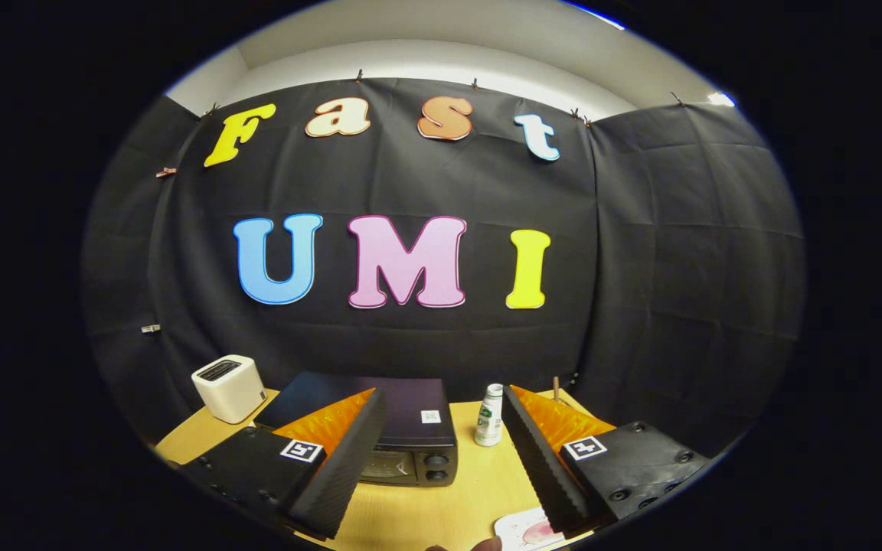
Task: Open the toaster oven, put the food inside, and close the toaster oven door.
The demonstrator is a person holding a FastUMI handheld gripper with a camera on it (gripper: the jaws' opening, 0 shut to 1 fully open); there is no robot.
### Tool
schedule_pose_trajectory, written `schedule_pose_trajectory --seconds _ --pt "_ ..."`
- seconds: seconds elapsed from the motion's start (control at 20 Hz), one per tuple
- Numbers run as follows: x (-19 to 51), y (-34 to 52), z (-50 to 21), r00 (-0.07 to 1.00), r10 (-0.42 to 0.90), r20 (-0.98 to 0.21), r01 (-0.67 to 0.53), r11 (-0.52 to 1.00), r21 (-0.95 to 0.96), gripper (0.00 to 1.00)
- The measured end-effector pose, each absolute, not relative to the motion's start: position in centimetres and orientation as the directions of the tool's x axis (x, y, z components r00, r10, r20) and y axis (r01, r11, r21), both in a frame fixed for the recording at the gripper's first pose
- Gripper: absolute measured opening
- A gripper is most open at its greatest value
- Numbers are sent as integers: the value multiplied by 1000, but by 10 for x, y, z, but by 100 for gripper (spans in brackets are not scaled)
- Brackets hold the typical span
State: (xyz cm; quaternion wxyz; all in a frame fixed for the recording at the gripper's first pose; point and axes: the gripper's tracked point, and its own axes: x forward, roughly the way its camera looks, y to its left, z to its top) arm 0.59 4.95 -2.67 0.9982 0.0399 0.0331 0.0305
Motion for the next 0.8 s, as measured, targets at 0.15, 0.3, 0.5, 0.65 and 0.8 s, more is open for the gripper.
schedule_pose_trajectory --seconds 0.15,0.3,0.5,0.65,0.8 --pt "15 83 -52 988 112 -107 -101 989 105 98" --pt "27 122 -81 975 157 -159 -146 986 80 98" --pt "47 169 -116 952 204 -228 -192 979 72 98" --pt "62 195 -146 929 217 -298 -198 976 94 98" --pt "74 213 -173 908 217 -358 -191 976 109 99"
